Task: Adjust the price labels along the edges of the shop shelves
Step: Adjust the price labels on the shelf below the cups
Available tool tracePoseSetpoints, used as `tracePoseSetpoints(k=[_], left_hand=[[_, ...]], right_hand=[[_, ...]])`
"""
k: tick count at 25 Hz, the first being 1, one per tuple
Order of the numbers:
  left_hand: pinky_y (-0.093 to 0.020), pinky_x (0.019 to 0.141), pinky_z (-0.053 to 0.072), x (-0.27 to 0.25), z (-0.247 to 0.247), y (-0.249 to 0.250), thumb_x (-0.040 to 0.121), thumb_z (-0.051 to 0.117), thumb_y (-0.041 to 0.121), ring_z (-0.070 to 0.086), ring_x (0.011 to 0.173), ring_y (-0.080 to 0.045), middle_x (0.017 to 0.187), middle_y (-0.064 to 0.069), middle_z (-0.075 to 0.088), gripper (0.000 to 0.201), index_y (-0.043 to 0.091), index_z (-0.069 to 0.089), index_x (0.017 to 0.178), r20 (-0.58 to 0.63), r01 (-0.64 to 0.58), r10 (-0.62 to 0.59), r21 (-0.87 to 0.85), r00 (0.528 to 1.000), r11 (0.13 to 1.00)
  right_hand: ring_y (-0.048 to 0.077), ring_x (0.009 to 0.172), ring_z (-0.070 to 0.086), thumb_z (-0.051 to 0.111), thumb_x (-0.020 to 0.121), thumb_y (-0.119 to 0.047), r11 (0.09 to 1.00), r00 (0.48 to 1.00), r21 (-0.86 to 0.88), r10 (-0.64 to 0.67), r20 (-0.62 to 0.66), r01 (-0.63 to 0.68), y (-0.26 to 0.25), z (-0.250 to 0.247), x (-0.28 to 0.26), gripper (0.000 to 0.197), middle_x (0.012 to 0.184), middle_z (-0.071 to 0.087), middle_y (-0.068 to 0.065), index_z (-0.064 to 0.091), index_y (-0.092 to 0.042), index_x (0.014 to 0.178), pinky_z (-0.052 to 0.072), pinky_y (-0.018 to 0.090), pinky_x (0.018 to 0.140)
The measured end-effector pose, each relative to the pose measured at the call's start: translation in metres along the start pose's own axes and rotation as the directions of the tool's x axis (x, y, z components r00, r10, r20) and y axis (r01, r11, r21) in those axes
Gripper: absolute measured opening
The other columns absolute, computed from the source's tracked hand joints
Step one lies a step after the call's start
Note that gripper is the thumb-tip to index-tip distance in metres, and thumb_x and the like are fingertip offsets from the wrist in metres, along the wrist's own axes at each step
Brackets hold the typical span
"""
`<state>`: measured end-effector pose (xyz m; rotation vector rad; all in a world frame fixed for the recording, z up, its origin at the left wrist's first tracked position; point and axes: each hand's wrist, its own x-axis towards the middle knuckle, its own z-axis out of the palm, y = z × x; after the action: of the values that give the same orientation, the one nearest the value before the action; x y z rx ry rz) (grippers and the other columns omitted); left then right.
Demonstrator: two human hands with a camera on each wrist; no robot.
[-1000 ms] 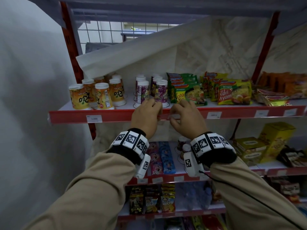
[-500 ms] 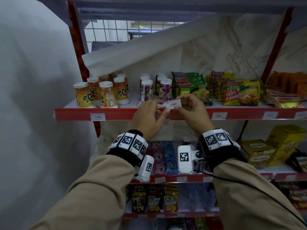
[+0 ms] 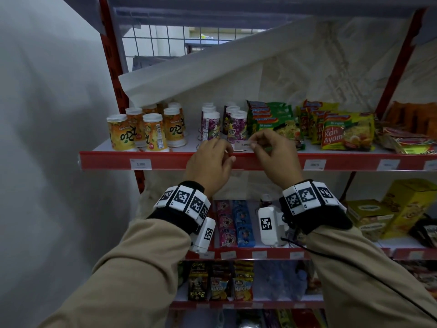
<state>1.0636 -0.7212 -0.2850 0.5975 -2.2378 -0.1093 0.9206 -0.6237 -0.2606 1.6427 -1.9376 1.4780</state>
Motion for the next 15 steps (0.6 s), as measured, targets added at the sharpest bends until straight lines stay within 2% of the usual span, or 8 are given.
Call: tracePoseSetpoints(k=[3, 5, 9, 12, 15], left_hand=[[-0.033, 0.075, 0.042, -0.002, -0.009, -0.004, 0.088, 0.059, 0.03, 0.049, 0.093, -0.018, 0.092, 0.004, 0.058, 0.018, 0.018, 0.055, 0.101, -0.009, 0.049, -0.049, 0.033, 0.999, 0.998], [-0.031, 0.075, 0.04, -0.002, -0.011, -0.007, 0.088, 0.06, 0.03, 0.048, 0.092, -0.016, 0.087, 0.008, 0.056, 0.021, 0.02, 0.054, 0.106, 0.011, 0.079, -0.079, 0.0, 0.997, 0.997], [-0.031, 0.074, 0.037, -0.002, -0.008, -0.009, 0.088, 0.061, 0.03, 0.046, 0.09, -0.018, 0.087, 0.006, 0.053, 0.027, 0.022, 0.055, 0.113, 0.02, 0.034, -0.034, -0.001, 0.999, 0.999], [-0.028, 0.071, 0.03, -0.003, -0.005, -0.011, 0.089, 0.061, 0.031, 0.044, 0.09, -0.02, 0.09, -0.001, 0.052, 0.021, 0.018, 0.061, 0.106, -0.007, 0.015, -0.015, 0.038, 1.0, 0.999], [-0.031, 0.072, 0.032, -0.002, -0.002, -0.012, 0.091, 0.06, 0.031, 0.045, 0.092, -0.026, 0.095, -0.008, 0.053, 0.022, 0.012, 0.064, 0.101, 0.018, 0.009, -0.011, 0.106, 1.0, 0.994]], right_hand=[[0.019, 0.09, 0.057, 0.06, 0.089, -0.014, 0.998, 0.998, -0.063, -0.024, 0.052, 0.027, 0.002, 0.01, 0.002, 0.005, 0.09, 0.065, 0.0, 0.066, -0.014, 0.09, 0.049, 0.042, 0.081], [0.023, 0.092, 0.054, 0.06, 0.09, -0.018, 0.992, 0.996, -0.125, -0.015, 0.086, 0.026, 0.004, 0.014, 0.001, 0.006, 0.092, 0.063, 0.0, 0.066, -0.019, 0.091, 0.046, 0.046, 0.083], [0.018, 0.089, 0.056, 0.059, 0.09, -0.025, 0.995, 0.985, -0.091, -0.02, 0.173, 0.036, 0.004, 0.013, 0.0, 0.005, 0.089, 0.06, -0.012, 0.063, -0.028, 0.09, 0.044, 0.053, 0.086], [0.017, 0.091, 0.054, 0.061, 0.09, -0.024, 0.986, 0.979, -0.151, -0.046, 0.197, 0.076, 0.005, 0.013, -0.001, 0.006, 0.09, 0.061, -0.01, 0.064, -0.027, 0.093, 0.044, 0.052, 0.085], [0.02, 0.092, 0.05, 0.063, 0.086, -0.025, 0.971, 0.975, -0.212, -0.067, 0.212, 0.113, 0.005, 0.012, -0.001, 0.011, 0.088, 0.059, -0.005, 0.064, -0.024, 0.097, 0.044, 0.049, 0.084]])
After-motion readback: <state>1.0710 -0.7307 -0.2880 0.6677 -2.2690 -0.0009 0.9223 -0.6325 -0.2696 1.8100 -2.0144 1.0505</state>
